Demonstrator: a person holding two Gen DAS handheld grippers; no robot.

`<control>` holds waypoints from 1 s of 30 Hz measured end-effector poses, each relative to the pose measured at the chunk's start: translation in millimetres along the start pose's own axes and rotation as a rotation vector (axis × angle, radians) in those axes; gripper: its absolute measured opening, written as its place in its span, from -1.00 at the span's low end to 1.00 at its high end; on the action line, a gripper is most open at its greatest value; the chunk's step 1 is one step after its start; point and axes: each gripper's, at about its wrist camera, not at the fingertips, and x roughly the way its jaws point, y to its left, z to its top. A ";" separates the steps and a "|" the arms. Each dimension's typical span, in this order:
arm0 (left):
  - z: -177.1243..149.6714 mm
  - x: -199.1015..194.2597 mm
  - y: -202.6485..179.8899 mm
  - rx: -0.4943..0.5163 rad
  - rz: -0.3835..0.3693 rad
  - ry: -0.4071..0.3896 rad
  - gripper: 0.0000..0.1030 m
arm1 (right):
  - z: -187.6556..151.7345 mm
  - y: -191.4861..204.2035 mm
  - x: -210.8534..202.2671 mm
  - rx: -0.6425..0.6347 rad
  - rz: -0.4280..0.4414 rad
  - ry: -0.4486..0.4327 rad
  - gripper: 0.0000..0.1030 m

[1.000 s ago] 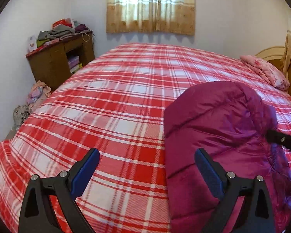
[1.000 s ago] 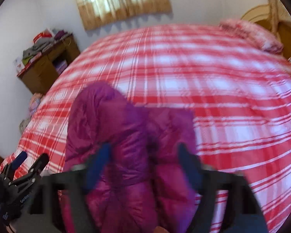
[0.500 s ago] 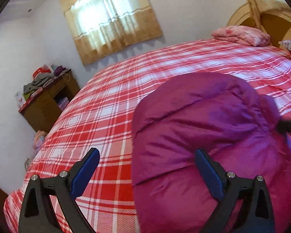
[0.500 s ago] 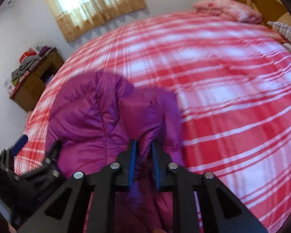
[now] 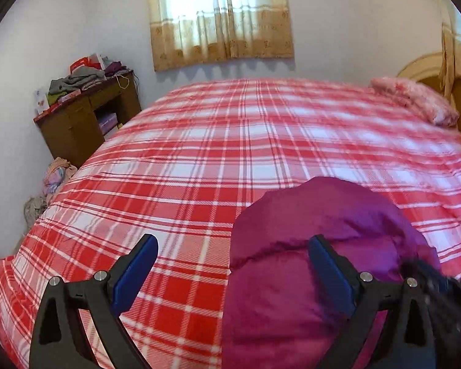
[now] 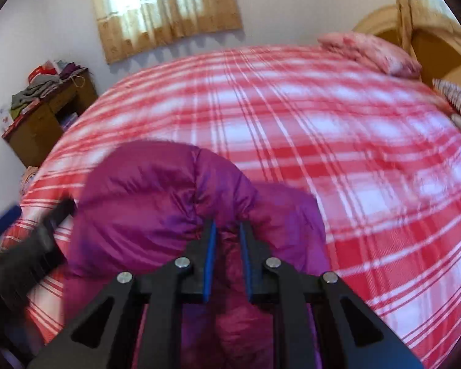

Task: Fold large clothes

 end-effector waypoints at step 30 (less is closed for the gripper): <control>-39.5 65.4 -25.5 0.015 0.037 0.112 0.98 | -28.4 -16.9 24.0 0.025 0.017 -0.025 -0.71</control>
